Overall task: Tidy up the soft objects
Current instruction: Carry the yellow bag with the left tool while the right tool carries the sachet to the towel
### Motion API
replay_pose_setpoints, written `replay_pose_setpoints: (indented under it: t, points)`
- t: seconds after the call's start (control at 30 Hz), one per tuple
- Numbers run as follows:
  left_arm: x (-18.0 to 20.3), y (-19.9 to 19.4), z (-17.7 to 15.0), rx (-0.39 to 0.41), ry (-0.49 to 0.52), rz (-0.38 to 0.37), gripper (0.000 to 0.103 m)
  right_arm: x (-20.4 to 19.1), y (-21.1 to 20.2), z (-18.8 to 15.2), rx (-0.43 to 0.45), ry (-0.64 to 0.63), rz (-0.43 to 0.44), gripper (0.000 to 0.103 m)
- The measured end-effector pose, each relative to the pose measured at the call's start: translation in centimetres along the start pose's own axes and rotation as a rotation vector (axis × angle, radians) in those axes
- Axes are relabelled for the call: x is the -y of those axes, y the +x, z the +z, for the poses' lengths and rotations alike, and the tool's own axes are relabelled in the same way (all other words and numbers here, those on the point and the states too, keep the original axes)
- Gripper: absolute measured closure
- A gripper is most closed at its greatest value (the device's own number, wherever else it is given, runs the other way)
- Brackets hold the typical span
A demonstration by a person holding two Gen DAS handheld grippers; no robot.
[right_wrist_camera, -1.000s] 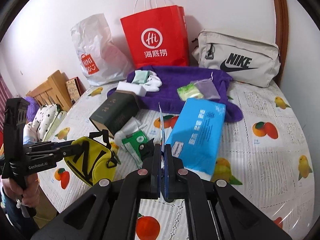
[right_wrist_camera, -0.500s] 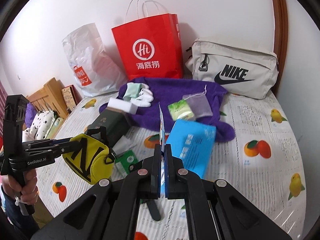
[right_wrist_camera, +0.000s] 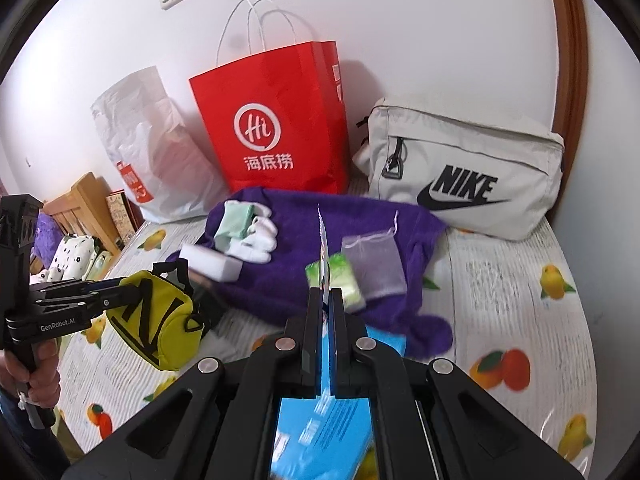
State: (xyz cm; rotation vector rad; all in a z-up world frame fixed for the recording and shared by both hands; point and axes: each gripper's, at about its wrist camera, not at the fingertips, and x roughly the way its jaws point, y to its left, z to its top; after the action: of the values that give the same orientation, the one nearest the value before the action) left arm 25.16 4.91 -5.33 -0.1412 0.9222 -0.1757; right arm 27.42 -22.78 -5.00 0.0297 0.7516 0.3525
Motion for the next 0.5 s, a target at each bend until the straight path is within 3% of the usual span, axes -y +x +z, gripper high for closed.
replay_pose_setpoints:
  t: [0.2, 0.5]
  points:
    - [-0.1, 1.6, 2.7, 0.004, -0.005, 0.008, 0.079, 1.2, 2.6, 1.7, -0.014, -0.005, -0.008, 0.101]
    - [-0.2, 4.9, 5.9, -0.012, 0.003, 0.028, 0.079, 3.2, 8.0, 1.8, -0.114, 0.0, -0.032, 0.101]
